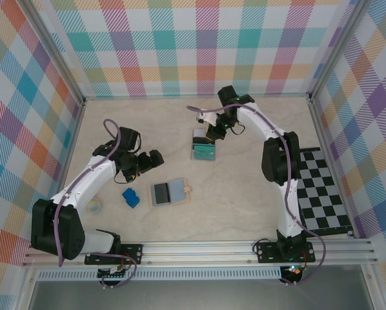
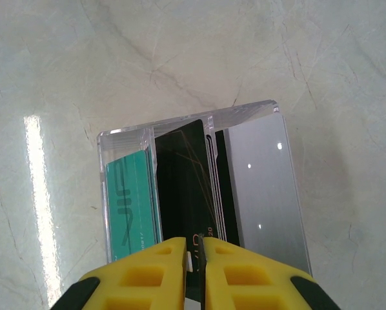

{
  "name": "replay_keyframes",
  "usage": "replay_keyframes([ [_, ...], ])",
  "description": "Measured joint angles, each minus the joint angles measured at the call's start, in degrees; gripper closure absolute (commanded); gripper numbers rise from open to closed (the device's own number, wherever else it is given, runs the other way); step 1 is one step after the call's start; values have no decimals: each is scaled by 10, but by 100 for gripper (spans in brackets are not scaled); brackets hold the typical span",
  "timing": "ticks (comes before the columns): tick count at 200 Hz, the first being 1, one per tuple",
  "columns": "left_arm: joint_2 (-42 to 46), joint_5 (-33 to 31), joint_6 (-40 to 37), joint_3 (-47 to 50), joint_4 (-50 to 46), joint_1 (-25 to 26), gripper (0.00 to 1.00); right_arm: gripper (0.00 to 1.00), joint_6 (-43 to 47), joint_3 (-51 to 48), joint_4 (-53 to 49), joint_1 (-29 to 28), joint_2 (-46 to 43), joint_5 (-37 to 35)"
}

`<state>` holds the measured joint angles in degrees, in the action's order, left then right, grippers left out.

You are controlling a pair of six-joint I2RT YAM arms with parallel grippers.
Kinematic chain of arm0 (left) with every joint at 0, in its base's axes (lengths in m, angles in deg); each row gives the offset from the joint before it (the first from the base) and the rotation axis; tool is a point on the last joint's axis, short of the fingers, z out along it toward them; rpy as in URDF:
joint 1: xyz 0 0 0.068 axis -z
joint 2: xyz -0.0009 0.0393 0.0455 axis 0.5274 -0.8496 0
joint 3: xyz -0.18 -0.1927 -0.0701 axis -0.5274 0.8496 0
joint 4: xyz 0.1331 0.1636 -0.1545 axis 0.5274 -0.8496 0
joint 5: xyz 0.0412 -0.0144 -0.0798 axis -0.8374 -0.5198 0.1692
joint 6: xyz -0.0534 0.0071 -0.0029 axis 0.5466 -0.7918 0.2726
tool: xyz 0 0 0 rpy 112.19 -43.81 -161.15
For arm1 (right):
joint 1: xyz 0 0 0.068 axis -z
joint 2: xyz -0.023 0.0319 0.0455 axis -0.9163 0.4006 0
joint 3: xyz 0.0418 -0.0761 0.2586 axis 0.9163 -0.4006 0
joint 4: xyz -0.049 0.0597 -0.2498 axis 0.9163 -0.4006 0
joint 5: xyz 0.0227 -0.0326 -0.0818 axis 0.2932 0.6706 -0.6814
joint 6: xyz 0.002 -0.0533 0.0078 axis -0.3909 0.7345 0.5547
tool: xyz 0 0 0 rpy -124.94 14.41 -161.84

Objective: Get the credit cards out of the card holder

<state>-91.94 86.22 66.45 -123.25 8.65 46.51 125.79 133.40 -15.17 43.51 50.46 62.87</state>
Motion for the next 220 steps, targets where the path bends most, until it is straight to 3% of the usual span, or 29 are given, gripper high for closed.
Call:
replay_keyframes([
  [62, 1, -6, 0, 0, -10, -2, 0, 82, -43, -6, 35, 0, -5, -2],
  [94, 13, -8, 3, 0, -11, -2, 0, 77, -117, -71, 84, -1, -69, 0],
  [161, 42, 25, 24, 48, -6, -2, 7, 73, -431, -297, 233, -38, -309, -22],
  [201, 44, 53, 36, 91, 18, -2, 18, 66, -650, -374, 241, -104, -354, -63],
  [220, 44, 64, 43, 110, 33, -2, 25, 56, -735, -414, 253, -137, -352, -63],
])
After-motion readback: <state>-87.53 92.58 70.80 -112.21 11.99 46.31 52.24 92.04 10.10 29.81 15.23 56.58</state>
